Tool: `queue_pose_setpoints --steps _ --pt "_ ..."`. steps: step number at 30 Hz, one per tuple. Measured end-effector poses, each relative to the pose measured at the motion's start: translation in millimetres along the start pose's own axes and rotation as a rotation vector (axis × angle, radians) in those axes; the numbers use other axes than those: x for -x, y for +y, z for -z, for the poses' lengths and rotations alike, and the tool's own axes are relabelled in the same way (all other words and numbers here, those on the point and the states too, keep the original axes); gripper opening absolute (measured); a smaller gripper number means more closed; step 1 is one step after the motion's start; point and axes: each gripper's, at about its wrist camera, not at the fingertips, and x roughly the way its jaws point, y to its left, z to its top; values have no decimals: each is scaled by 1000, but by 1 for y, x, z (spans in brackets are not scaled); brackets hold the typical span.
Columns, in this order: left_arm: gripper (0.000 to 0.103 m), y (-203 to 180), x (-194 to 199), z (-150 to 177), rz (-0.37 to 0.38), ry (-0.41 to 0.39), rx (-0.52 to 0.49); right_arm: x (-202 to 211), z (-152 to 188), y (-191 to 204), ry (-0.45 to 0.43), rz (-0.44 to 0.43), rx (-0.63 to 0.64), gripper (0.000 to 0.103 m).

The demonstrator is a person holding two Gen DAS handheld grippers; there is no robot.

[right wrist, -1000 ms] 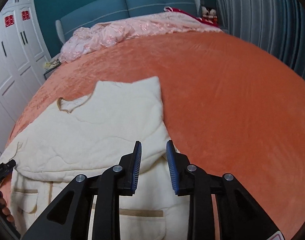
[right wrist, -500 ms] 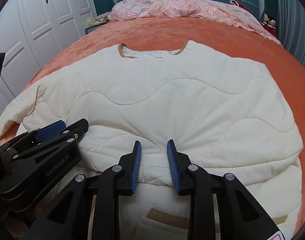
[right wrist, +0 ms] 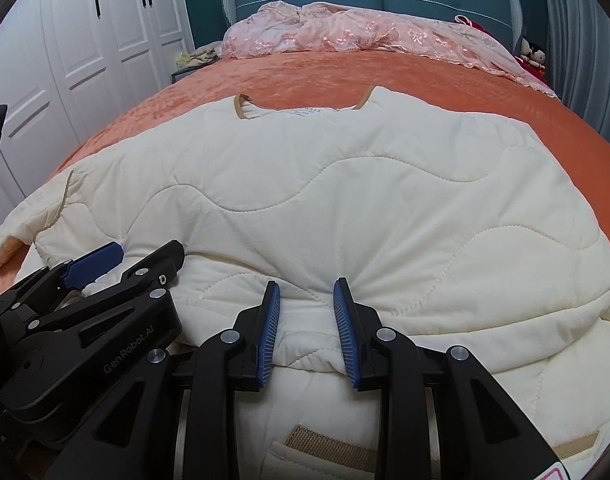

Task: Fold large clothes

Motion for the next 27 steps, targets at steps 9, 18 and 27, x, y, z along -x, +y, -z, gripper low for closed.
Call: queue_pose_setpoints --steps 9,18,27 --pt "93 158 92 -11 52 -81 420 6 -1 2 6 17 6 28" --pt "88 447 113 49 -246 -44 951 27 4 12 -3 77 -3 51" --pt "7 460 82 4 -167 -29 899 31 14 24 14 119 38 76"
